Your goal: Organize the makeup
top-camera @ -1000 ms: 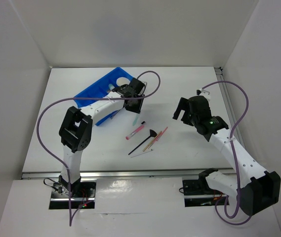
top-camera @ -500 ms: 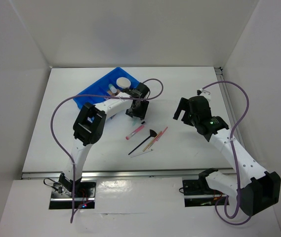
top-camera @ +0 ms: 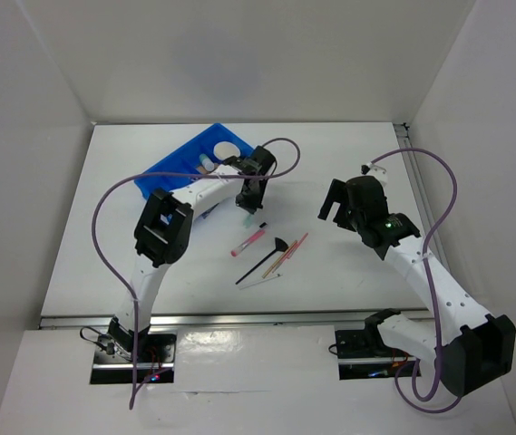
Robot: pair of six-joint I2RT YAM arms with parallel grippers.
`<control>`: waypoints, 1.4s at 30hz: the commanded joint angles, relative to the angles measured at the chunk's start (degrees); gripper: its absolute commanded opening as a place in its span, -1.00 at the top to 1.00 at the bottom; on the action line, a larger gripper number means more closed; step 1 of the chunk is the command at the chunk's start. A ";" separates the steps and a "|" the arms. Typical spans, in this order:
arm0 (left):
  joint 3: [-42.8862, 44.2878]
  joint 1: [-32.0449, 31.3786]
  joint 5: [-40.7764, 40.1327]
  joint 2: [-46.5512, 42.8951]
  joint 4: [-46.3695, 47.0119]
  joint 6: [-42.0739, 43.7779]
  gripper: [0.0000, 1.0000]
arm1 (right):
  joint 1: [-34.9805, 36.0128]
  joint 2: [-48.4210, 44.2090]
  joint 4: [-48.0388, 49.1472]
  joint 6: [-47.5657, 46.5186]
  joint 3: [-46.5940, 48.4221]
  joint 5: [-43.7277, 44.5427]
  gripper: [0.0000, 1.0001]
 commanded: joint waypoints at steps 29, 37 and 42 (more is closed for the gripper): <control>0.76 28.24 5.92 -9.88 1.78 -25.76 0.24 | -0.23 1.76 -0.15 -1.38 5.22 0.27 -1.00; -2.03 25.26 0.60 -15.31 2.74 -19.28 -0.38 | -0.23 1.23 -0.68 -1.38 5.75 0.79 -1.00; -14.81 14.91 -7.25 -26.38 7.64 -8.11 0.03 | -0.23 1.23 -0.68 -1.38 5.23 0.27 -1.00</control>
